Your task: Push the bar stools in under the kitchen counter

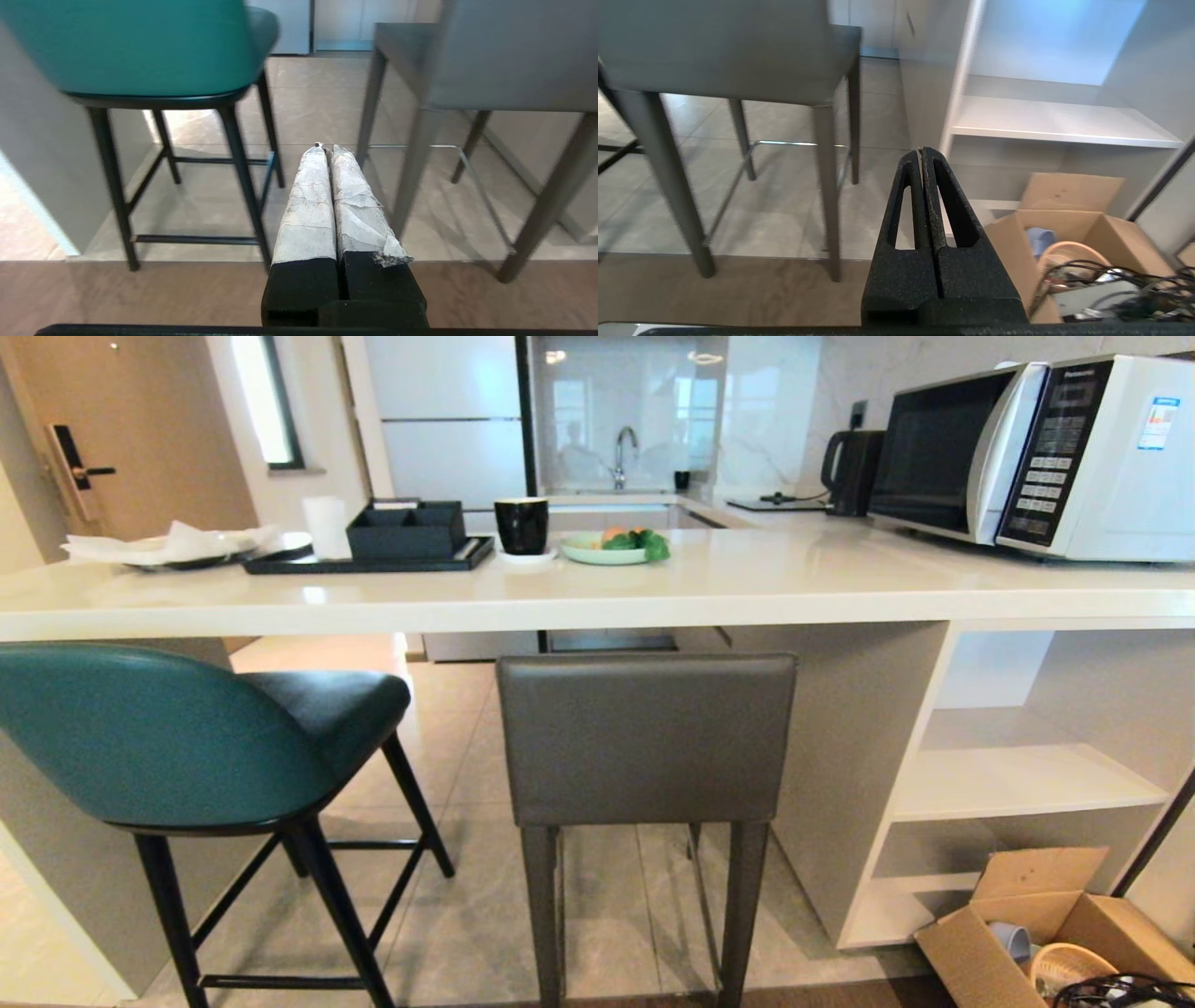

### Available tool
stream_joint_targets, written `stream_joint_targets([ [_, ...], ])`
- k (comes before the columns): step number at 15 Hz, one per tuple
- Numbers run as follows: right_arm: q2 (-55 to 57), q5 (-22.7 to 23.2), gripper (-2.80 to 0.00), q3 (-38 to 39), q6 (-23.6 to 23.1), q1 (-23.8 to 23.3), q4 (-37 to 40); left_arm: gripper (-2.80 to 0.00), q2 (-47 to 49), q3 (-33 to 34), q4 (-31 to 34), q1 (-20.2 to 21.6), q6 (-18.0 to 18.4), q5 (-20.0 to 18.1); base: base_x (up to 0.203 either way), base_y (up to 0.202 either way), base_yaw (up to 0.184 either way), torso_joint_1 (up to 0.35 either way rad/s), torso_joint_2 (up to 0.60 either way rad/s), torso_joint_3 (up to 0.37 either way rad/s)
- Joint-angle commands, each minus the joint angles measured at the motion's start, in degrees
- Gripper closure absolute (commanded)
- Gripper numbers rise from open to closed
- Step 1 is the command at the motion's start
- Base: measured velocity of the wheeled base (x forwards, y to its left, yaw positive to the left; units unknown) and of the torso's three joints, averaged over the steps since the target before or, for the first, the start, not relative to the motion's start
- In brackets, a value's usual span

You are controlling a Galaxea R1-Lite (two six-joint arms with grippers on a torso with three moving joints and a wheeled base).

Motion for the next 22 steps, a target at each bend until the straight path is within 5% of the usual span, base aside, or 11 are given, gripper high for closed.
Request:
stream_joint_targets([
  [1, 0.1, 0.0, 0.00, 0.0, -0.1, 0.0, 0.0, 0.00, 0.1, 0.0, 0.0, 0.0, 0.0, 0.0, 0.000, 0.203, -0.001, 0.004, 0.00, -0.001],
  [7, 0.1, 0.0, 0.00, 0.0, 0.1, 0.0, 0.0, 0.00, 0.1, 0.0, 0.0, 0.0, 0.0, 0.1, 0.000, 0.171, -0.004, 0.014, -0.03, -0.020],
  [22, 0.1, 0.1, 0.00, 0.0, -0.1, 0.0, 0.0, 0.00, 0.1, 0.0, 0.0, 0.0, 0.0, 0.0, 0.000, 0.000, 0.000, 0.156, -0.40, -0.244],
])
